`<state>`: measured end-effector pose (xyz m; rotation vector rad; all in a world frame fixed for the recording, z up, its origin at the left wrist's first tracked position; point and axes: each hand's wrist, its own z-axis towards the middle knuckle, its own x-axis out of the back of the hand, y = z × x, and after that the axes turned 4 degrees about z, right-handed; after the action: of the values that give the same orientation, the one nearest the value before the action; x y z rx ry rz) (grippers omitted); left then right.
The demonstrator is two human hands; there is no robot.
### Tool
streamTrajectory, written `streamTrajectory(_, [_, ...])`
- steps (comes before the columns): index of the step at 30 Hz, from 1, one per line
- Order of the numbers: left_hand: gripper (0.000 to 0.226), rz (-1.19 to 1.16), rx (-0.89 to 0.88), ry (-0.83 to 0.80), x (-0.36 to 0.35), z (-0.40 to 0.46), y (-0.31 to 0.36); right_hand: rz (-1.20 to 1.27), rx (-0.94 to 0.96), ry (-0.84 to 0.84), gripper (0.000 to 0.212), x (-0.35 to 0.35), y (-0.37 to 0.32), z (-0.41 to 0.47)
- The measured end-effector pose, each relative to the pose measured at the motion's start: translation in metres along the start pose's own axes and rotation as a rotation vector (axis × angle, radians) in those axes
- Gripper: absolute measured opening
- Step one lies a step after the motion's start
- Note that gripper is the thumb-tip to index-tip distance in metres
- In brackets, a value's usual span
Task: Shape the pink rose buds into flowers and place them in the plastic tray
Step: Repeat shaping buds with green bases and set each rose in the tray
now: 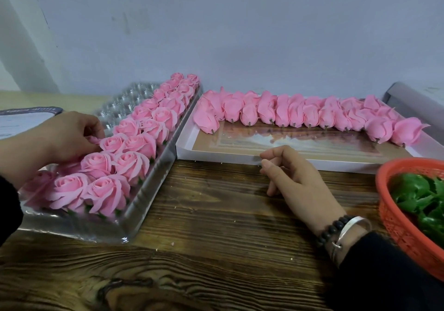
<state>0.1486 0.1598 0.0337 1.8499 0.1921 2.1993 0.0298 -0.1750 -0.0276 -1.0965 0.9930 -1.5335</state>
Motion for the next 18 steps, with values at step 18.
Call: streamTrajectory(18, [0.019,-0.217,-0.239,0.265,0.047,-0.008,0.113,0.013,-0.051,-0.010,0.008,0.000,-0.001,0.000])
